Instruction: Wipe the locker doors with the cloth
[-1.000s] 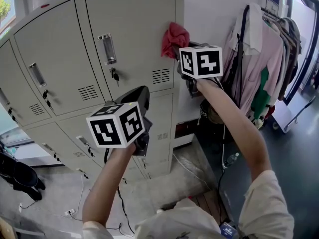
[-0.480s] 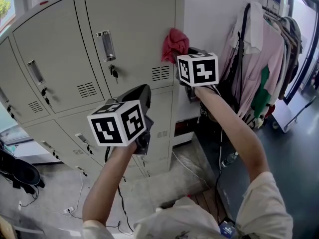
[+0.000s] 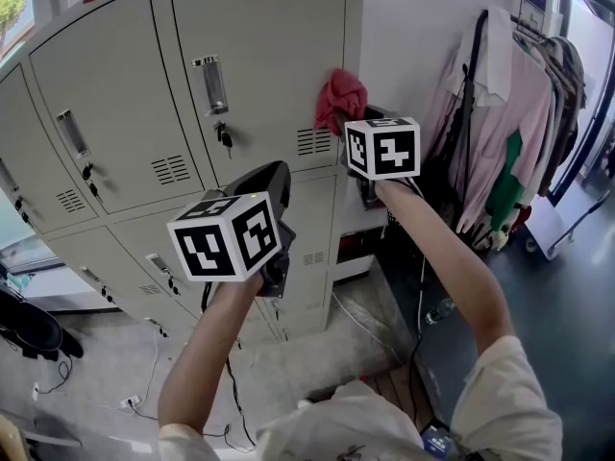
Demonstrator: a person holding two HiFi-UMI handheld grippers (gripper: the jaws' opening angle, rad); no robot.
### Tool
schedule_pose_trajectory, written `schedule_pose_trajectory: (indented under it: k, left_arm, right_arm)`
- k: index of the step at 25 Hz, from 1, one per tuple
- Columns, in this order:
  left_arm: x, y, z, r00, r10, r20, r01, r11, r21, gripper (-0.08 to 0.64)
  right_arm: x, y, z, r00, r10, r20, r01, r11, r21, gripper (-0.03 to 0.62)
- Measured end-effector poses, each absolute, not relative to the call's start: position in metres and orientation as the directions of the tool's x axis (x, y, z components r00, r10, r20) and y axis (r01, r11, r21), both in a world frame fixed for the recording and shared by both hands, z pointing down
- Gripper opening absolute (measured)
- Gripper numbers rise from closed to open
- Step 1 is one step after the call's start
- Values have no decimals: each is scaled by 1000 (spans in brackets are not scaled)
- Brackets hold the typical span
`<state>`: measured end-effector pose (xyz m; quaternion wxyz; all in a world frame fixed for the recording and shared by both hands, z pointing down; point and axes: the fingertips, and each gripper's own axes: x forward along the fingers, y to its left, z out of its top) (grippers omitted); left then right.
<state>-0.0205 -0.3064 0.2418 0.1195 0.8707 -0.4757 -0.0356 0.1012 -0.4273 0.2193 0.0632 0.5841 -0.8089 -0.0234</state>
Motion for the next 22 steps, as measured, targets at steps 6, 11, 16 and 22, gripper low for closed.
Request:
schedule_pose_trajectory:
  k: [6,11,16,22]
  left_arm:
    - [-23,-306,245,546,-836,53,-818,-518,248,3]
    - [-34,-307,249,533,-844,60,-825,-503,258,3]
    - [-47,-307,251,519,-853,60,-832,-488,265,3]
    - [-57,-306,256,509,-858,63,-836,-476,274,3]
  right_arm:
    - [95,-426,231,-292,-954,72,-951,298,82,146]
    - [77,-423,236,-314,-945,87,-941,322,104,146]
    - [59,-420,237,-335,-938,86,-932,344,118,146]
    - [33,-416,241,-366,-927,88,-916,375,142,146]
